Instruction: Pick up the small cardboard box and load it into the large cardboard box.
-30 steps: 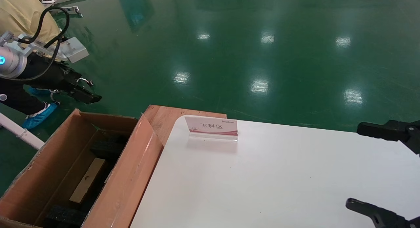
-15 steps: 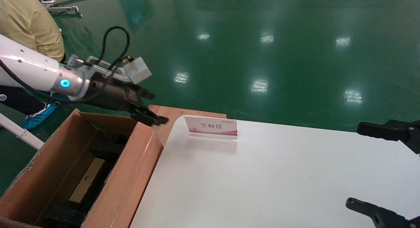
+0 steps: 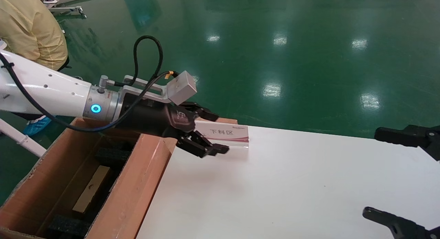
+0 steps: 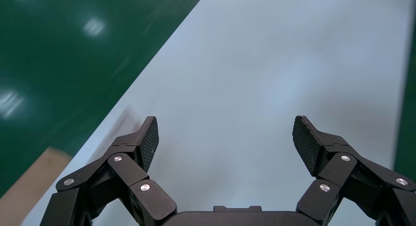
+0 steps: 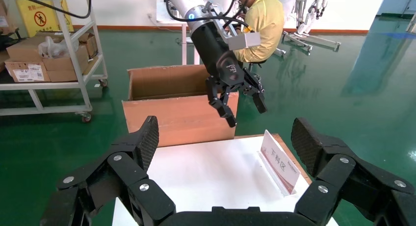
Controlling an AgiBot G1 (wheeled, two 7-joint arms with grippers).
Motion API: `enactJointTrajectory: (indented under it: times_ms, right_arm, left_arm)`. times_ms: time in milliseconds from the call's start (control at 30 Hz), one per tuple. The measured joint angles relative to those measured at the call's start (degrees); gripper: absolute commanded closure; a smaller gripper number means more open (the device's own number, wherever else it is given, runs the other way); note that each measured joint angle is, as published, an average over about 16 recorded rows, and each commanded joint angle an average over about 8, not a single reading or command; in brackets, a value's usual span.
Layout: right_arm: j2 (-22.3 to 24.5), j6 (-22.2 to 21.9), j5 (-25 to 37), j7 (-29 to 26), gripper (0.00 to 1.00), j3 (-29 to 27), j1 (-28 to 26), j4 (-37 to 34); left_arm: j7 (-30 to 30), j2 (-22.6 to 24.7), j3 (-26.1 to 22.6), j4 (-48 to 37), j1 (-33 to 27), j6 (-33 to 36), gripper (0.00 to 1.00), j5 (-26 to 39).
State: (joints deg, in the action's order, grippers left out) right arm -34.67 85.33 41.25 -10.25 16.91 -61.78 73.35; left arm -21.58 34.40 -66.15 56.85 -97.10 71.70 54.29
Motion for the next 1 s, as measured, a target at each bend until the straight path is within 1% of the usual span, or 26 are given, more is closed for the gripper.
enactJointTrajectory:
  times_ms: [733, 867, 1000]
  right_arm:
    - [-0.2, 0.2, 0.3, -0.3, 0.0, -0.5, 0.1, 0.1]
    - [-0.2, 0.2, 0.4, -0.3, 0.0, -0.6, 0.1, 0.1]
    - [-0.2, 0.3, 0.4, -0.4, 0.0, -0.6, 0.2, 0.2]
  left_arm:
    - [8.3, 0.5, 38.4, 12.8, 27.2, 10.7, 0.0, -9.5]
    - [9.5, 0.5, 43.9, 14.7, 31.2, 12.3, 0.0, -10.9]
    - [10.3, 0.6, 47.7, 15.9, 33.8, 13.3, 0.0, -11.8]
